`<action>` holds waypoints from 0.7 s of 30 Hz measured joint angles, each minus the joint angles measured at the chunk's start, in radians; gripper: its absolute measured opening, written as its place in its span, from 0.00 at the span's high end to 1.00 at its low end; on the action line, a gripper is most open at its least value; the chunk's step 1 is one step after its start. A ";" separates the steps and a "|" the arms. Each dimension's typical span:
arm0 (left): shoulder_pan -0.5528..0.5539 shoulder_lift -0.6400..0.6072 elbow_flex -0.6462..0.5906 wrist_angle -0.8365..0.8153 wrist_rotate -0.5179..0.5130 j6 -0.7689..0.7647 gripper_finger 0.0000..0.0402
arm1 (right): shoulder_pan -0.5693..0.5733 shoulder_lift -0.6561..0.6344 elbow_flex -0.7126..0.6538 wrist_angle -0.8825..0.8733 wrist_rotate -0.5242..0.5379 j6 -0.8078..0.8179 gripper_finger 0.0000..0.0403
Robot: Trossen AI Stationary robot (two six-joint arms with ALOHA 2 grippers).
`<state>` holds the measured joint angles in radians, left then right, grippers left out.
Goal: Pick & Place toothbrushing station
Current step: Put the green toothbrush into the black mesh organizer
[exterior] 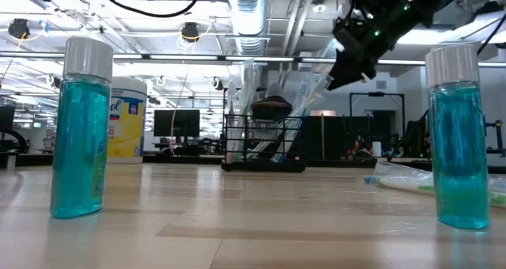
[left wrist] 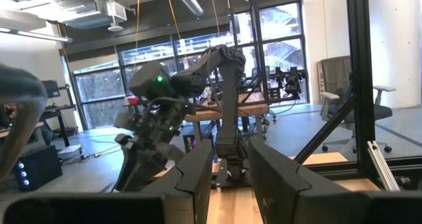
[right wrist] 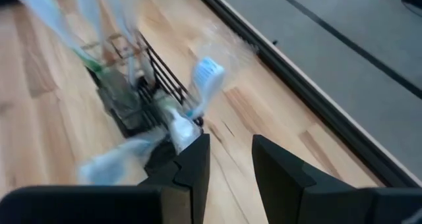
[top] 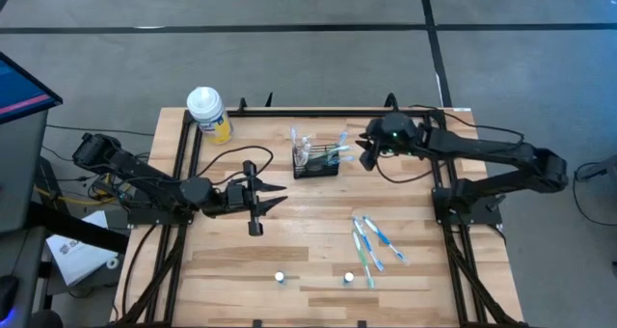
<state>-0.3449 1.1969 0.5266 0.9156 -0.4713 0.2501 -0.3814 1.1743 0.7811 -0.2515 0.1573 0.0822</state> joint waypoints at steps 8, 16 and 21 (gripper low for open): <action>0.000 0.000 0.000 0.000 0.000 0.000 0.77 | -0.009 0.044 0.000 0.006 -0.080 -0.004 0.74; 0.000 0.000 0.000 0.000 0.000 0.000 0.77 | -0.008 0.043 0.000 0.022 -0.090 -0.003 0.74; 0.000 0.000 0.000 0.000 0.000 0.000 0.77 | -0.005 0.067 0.000 0.039 -0.110 -0.003 0.74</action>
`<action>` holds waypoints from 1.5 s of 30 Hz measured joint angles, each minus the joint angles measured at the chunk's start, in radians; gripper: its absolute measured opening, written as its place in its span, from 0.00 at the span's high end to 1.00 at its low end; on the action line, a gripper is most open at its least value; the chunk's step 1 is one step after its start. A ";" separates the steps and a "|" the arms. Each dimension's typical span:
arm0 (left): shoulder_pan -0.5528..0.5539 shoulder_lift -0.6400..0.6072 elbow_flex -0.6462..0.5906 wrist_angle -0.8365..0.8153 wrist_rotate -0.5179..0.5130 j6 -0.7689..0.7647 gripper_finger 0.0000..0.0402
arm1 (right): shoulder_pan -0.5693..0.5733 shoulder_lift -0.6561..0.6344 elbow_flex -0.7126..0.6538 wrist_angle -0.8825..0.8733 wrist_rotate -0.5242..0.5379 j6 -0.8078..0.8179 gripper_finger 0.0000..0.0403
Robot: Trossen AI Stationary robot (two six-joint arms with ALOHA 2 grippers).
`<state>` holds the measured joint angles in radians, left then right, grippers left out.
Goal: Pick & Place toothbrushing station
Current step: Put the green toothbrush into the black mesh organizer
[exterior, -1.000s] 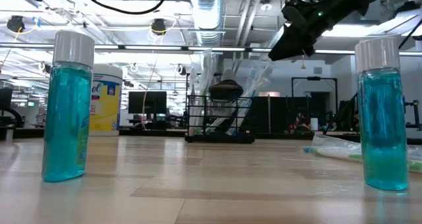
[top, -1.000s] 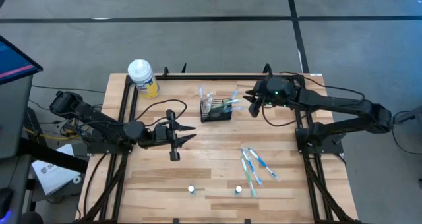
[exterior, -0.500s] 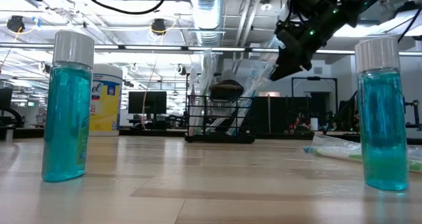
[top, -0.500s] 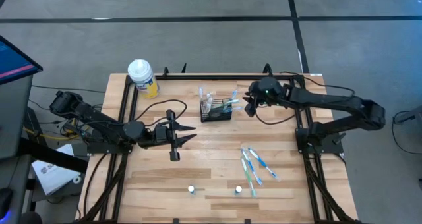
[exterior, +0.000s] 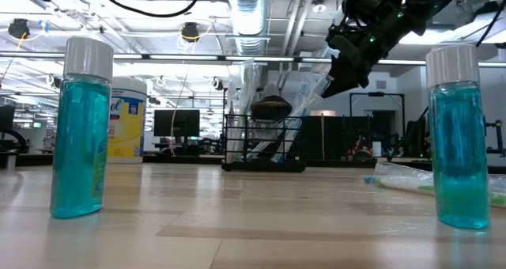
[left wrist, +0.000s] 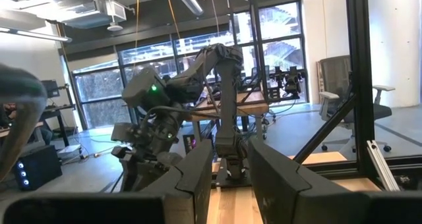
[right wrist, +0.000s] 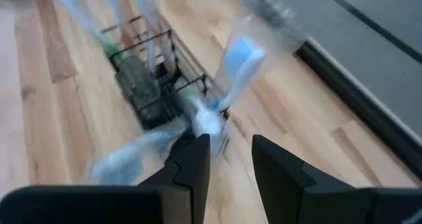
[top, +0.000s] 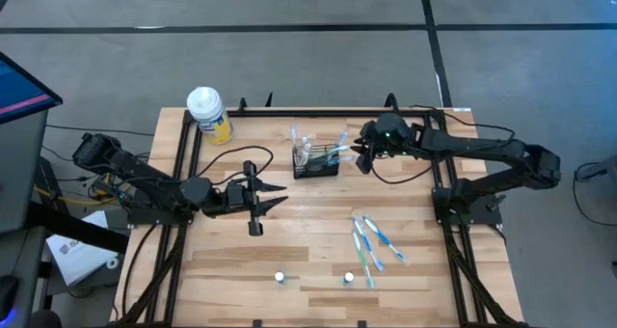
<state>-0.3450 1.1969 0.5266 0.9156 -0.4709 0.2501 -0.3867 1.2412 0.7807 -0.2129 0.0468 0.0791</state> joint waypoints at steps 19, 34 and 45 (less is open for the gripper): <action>0.000 0.000 0.000 -0.003 0.000 0.000 0.77 | -0.010 0.059 0.003 0.034 -0.021 -0.047 0.98; 0.000 0.000 0.000 -0.004 0.000 0.000 0.77 | -0.009 0.048 0.076 0.011 -0.020 -0.090 1.00; 0.000 0.000 0.000 -0.008 0.000 0.000 0.77 | -0.006 0.048 0.169 -0.014 -0.020 -0.106 1.00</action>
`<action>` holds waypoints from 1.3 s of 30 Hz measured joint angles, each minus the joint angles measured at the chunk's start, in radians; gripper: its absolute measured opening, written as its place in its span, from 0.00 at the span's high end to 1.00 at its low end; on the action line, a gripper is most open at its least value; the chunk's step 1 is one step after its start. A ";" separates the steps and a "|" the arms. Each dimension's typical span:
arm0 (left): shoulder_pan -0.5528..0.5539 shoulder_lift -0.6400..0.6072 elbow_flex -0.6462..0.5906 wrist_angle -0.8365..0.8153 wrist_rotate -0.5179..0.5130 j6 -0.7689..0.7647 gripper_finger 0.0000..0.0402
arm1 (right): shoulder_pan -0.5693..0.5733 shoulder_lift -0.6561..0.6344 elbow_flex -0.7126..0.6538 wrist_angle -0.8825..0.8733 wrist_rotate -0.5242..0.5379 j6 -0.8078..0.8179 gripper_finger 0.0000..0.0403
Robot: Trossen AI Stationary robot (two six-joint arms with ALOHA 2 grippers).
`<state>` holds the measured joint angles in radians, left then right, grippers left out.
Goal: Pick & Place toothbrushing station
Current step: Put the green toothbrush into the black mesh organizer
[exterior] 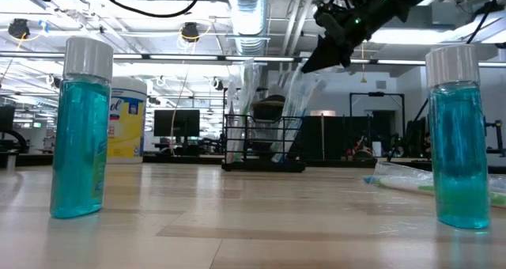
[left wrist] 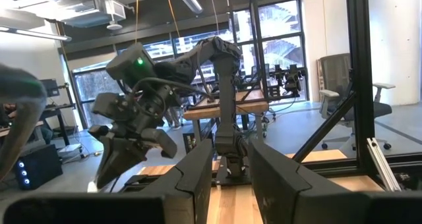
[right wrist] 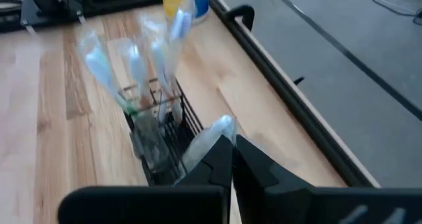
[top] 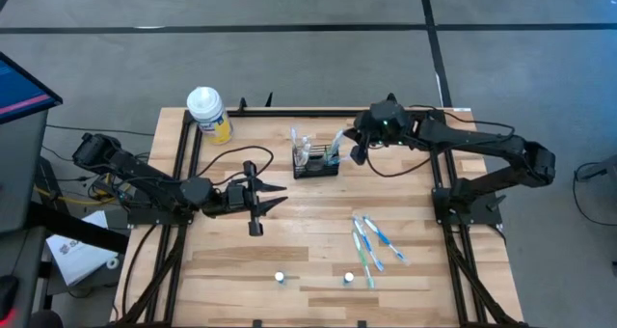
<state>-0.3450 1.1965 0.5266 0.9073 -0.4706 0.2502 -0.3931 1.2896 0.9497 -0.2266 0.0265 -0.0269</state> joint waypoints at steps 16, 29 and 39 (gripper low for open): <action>0.000 0.000 0.000 0.000 0.000 0.000 0.77 | 0.051 0.090 0.002 0.055 -0.003 -0.010 1.00; 0.000 0.000 0.000 0.001 0.000 0.000 0.77 | 0.059 0.108 0.002 0.153 -0.050 -0.009 1.00; 0.000 0.000 0.000 -0.001 0.000 0.000 0.77 | 0.020 0.095 0.000 0.126 -0.050 0.001 1.00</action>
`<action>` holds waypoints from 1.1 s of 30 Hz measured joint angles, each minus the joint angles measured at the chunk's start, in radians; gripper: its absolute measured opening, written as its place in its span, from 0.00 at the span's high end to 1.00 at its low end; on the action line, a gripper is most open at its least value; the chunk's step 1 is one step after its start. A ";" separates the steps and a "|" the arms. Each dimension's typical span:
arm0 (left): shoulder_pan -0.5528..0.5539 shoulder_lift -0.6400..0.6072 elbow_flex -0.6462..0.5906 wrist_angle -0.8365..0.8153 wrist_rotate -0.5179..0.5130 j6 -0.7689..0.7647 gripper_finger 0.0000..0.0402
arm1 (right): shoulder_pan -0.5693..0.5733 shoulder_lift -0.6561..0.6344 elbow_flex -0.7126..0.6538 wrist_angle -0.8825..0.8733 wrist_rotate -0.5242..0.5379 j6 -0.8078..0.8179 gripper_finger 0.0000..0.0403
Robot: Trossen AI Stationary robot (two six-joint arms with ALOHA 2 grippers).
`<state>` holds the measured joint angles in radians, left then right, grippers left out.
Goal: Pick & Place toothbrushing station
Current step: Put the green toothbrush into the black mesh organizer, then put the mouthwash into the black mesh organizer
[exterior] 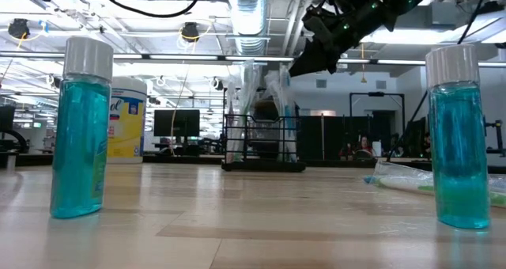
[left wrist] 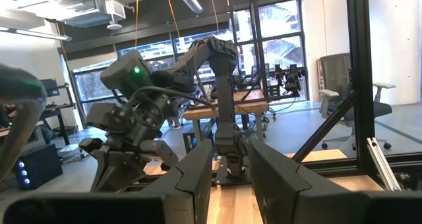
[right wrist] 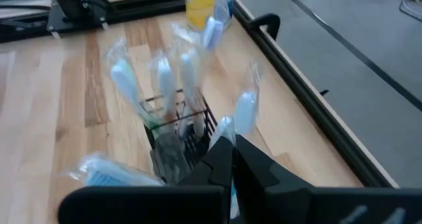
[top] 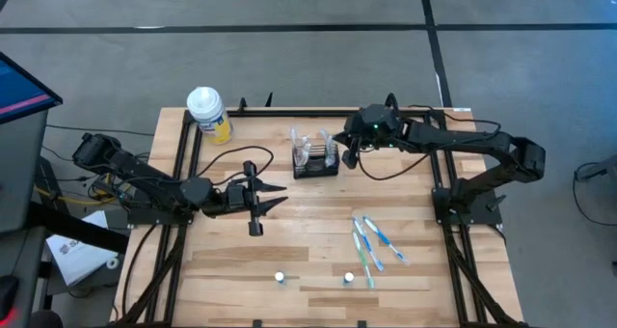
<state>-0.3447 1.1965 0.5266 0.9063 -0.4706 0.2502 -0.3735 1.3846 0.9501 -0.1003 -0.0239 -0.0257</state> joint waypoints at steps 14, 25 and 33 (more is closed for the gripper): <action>0.000 0.000 0.000 -0.001 0.000 0.000 0.77 | -0.002 0.004 0.000 -0.012 -0.003 0.018 0.87; 0.000 0.000 0.000 -0.001 0.000 0.000 0.77 | -0.003 -0.017 0.001 -0.018 -0.003 -0.001 0.69; 0.000 0.000 0.000 -0.002 0.000 0.000 0.77 | 0.000 -0.073 0.001 -0.062 -0.003 0.000 0.64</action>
<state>-0.3447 1.1965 0.5266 0.9043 -0.4709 0.2504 -0.3733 1.3116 0.9508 -0.1626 -0.0265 -0.0261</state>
